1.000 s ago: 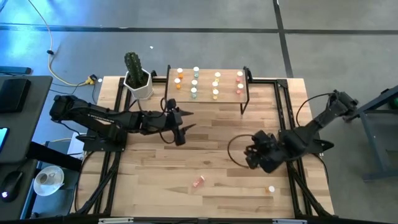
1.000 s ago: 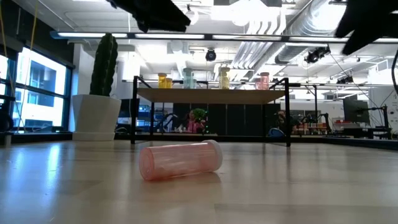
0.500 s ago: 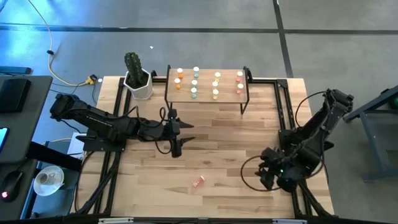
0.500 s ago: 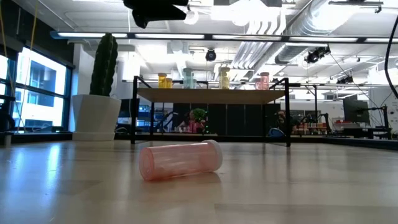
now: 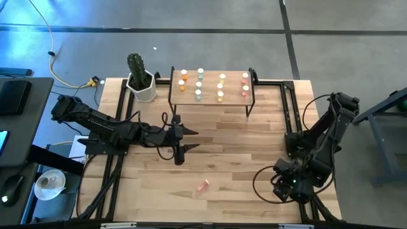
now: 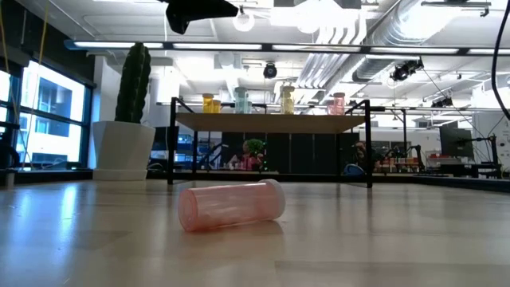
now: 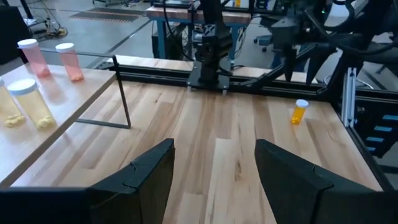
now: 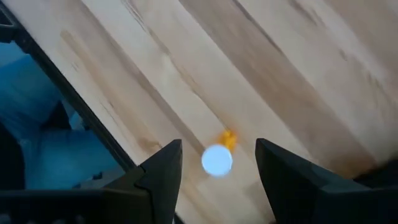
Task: Pick and place medicine bottles onto shelf by color
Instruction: Put the orange pill bottle on the shelf
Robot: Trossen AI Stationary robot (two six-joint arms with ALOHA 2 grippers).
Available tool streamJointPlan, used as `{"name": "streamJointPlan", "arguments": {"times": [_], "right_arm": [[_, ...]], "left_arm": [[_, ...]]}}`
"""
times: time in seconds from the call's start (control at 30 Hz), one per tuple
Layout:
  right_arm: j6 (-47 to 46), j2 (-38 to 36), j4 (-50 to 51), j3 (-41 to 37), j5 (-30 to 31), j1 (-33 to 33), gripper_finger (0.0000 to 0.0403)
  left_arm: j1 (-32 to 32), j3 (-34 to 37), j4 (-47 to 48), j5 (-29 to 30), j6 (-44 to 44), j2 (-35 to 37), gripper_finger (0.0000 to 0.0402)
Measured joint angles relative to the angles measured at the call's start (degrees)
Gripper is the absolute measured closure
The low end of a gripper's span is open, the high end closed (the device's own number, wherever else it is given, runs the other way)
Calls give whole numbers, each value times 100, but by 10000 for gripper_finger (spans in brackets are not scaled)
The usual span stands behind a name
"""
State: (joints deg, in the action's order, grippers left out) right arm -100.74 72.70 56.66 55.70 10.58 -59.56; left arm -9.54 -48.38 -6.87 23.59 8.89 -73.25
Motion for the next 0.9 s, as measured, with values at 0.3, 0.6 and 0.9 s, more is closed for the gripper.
{"name": "streamJointPlan", "arguments": {"times": [0.3,0.6,0.9], "right_arm": [[-867,328,-14,0,-64,-352,208],[-1025,850,-99,0,-364,-368,208],[-1004,1109,-363,0,-366,-366,208]], "left_arm": [[0,0,-22,11,10,-1,190],[0,0,-25,15,-3,-1,190],[0,0,-25,15,-3,-1,190]]}}
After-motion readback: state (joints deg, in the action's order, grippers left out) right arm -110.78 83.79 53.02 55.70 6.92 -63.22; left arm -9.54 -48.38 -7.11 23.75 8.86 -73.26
